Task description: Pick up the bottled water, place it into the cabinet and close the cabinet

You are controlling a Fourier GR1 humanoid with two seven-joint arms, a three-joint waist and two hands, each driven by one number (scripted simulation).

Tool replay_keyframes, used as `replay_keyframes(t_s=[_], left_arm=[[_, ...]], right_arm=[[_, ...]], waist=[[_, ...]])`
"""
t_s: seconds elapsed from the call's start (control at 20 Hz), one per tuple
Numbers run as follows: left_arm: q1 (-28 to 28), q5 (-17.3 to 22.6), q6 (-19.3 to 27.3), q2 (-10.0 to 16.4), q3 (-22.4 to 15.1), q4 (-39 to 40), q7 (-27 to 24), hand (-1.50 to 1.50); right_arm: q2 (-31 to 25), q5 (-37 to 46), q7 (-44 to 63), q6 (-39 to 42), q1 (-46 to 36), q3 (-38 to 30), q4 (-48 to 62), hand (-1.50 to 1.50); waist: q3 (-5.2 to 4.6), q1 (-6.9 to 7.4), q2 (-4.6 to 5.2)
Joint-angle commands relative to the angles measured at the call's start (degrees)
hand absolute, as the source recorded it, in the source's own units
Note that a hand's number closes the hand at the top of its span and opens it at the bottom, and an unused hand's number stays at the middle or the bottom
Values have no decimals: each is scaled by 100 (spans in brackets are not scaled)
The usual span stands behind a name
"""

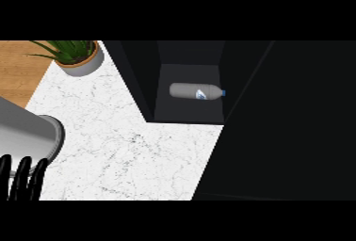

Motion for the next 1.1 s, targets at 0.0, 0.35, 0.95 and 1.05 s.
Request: replay_keyframes(t_s=[0.0,0.35,0.95,1.05], left_arm=[[558,428,-548,235,506,-58,-279,-150],[1177,915,-1011,519,1067,-489,-254,-150],[1869,1641,-2177,732,2071,-155,-533,-150],[2077,1873,-2364,754,2415,-267,-531,-150]], right_arm=[[406,331,704,-20,-262,1269,67,150],[853,-154,1257,-114,-584,1162,198,150],[1575,-970,2731,-1357,-3153,607,1208,150],[1581,-1270,2678,-1923,-3667,582,1568,150]], waist=[[8,26,29],[11,152,62],[8,275,81],[19,182,62]])
